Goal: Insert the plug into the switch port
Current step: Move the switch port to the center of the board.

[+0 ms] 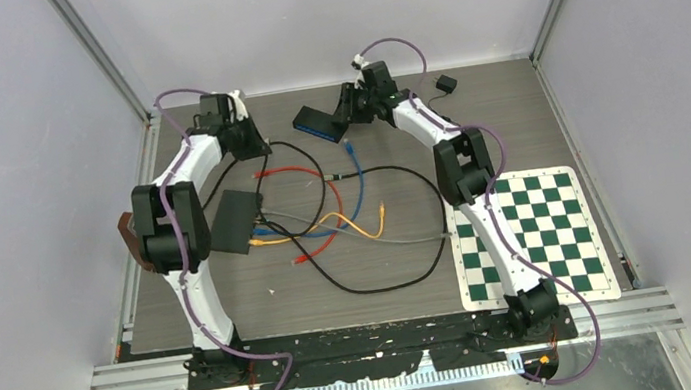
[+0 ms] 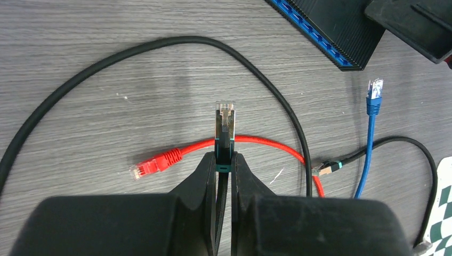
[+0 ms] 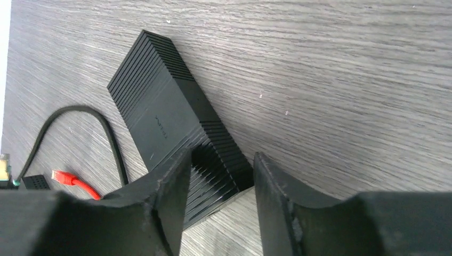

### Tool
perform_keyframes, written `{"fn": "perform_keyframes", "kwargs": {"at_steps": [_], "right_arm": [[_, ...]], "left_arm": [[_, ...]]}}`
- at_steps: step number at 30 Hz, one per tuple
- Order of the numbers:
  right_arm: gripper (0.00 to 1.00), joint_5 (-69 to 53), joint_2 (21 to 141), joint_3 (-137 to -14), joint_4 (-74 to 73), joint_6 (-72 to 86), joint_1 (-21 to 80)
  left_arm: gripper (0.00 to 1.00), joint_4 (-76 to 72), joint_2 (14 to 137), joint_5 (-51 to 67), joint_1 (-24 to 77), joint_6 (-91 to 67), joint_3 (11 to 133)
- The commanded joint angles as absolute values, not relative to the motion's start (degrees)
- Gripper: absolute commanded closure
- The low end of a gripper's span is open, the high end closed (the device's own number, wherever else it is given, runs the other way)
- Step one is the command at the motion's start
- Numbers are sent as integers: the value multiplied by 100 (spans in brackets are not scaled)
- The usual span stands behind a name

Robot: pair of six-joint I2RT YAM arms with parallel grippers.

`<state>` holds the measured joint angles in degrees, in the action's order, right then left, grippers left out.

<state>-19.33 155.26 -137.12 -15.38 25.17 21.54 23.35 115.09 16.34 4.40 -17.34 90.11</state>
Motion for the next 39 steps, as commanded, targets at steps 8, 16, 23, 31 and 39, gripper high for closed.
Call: {"fn": "perform_keyframes", "kwargs": {"at_steps": [8,16,23,31,39], "right_arm": [[66,-1332,14650,-13065,-2917,1303,2189],[67,-687,13960,-12401,-3370,-187,2145],[67,-1822,13511,-11796,-3350,-1139,1936],[41,-2247,13810,-12418,-3314,-564,1762],[25,-2794,14358,-12861,-1991,907,1767]], "left_arm": [[100,1978,11503,2011,616,-1913,9142],[100,2091,11349,1598,1050,-1462,9134],[100,2485,11589,1112,1840,-550,9430],[100,1618,11240,699,2101,-356,8541],[100,1578,11196,494,2158,-639,8384]]}}
